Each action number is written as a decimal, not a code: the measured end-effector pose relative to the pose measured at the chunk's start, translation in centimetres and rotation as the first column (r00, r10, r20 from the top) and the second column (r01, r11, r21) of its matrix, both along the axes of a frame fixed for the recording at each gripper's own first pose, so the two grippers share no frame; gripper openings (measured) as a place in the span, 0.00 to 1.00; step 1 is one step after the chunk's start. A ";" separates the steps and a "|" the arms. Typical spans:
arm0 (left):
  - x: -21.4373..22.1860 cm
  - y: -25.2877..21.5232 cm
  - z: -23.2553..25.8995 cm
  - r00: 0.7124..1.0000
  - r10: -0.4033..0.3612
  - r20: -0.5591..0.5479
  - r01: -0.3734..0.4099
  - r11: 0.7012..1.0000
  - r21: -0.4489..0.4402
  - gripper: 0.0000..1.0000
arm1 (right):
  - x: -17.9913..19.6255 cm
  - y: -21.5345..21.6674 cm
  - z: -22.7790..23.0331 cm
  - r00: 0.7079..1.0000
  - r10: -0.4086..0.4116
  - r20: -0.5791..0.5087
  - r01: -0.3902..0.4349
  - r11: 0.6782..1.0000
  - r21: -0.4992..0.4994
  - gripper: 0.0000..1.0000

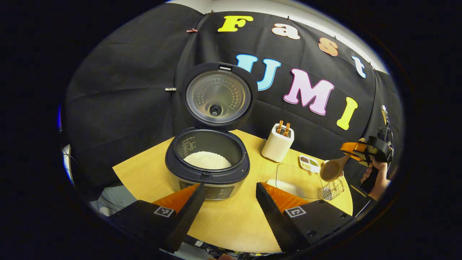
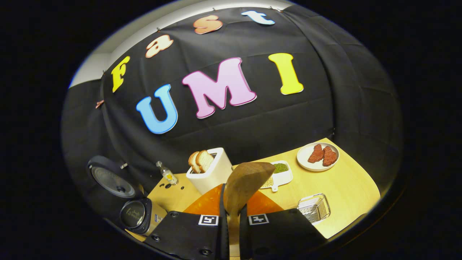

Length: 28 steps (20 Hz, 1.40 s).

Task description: Close the left gripper, press the button to open the rice cooker; take a wooden spoon from the chopstick holder with the right hand, scoop a spoonful of rice and pour it into the rice cooker, then put the wooden spoon back into the chopstick holder.

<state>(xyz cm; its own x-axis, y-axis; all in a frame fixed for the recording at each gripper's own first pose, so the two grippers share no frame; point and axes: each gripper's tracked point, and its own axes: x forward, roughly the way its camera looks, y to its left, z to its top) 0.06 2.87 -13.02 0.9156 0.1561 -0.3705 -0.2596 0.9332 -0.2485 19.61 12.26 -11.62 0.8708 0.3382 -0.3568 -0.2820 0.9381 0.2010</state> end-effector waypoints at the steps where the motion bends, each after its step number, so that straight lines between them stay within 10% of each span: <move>1: 0.1 0.3 -0.3 1.000 -0.006 -0.005 0.006 1.000 -0.001 0.95 | -0.3 0.8 -1.3 1.000 0.014 -0.002 -0.014 1.000 -0.027 0.15; 12: 1.6 3.3 -4.8 0.999 0.011 -0.047 -0.013 0.999 -0.044 0.95 | -0.1 0.9 -12.0 1.000 0.007 -0.027 -0.015 0.959 -0.285 0.16; 28: 0.5 4.7 -7.0 0.996 0.049 -0.074 -0.059 0.988 -0.140 0.95 | -6.4 11.7 -14.5 0.980 0.108 -0.169 -0.136 0.978 -0.160 0.16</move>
<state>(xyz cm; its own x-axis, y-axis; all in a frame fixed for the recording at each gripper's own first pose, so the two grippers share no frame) 0.59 7.56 -20.03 0.8783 0.1458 -0.4554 -0.3302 0.8738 -0.3570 13.19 24.01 -26.15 0.7545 0.3609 -0.5482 -0.3739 0.9228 0.0928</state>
